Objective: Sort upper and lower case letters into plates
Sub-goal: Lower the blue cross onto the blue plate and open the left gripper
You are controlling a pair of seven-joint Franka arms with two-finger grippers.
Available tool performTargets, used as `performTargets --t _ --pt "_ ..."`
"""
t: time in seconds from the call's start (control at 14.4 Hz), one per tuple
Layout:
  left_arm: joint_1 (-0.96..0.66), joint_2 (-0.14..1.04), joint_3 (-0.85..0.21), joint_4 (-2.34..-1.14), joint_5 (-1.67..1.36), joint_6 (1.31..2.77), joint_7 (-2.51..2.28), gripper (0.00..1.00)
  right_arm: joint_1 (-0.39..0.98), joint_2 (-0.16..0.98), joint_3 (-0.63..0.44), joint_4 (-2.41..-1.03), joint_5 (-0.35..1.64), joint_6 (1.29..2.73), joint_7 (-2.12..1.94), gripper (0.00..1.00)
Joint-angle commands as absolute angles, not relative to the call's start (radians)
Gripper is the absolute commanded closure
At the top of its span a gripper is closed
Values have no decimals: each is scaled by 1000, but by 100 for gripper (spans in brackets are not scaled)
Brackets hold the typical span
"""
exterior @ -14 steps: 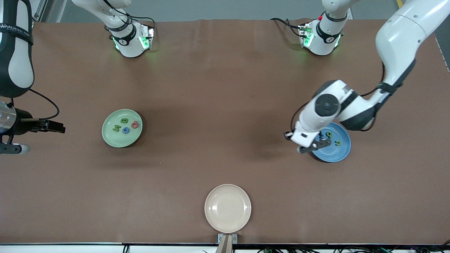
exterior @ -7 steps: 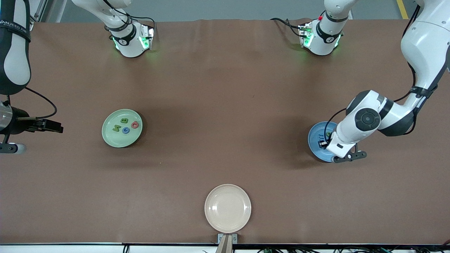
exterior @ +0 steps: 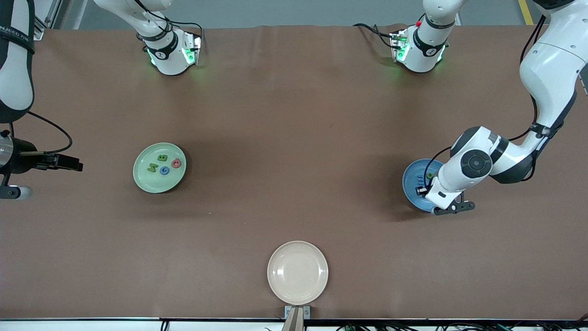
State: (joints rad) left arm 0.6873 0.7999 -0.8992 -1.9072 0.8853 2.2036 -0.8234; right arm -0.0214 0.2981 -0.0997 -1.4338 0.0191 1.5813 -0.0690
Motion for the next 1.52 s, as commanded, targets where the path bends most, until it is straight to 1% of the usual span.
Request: performTargets --t 0.0,0.07,0.14,0.21,0.28,0.76,1.11,1.32,1.45 --pt "686 784 -893 -1916 907 2212 -818 83 -38 272 -87 -1431 34 1560 -63 0" --pt "686 784 -893 -1914 907 2212 -815 67 -37 268 -87 -1427 34 1554 -61 0" --pt "686 781 -893 -1908 907 2212 -804 29 -38 262 -87 -1428 34 1552 -61 0" --pt "684 779 -894 -1905 907 2212 -793 7 -38 253 -89 -1430 34 1548 -61 0" --pt "684 776 -894 -1905 905 2212 -802 0 -37 241 -87 -1433 34 1542 -63 0" --pt "689 759 -900 -1904 900 2201 -799 0 -28 149 -84 -1457 18 1482 -63 0" --pt "687 764 -900 -1902 900 2201 -798 0 -28 43 -84 -1525 15 1457 -68 0" --pt "689 764 -900 -1904 900 2201 -792 0 -26 3 -81 -1525 3 1419 -67 0" --pt "686 740 -887 -1907 893 2201 -753 0 -22 -17 -81 -1525 3 1401 -66 0"
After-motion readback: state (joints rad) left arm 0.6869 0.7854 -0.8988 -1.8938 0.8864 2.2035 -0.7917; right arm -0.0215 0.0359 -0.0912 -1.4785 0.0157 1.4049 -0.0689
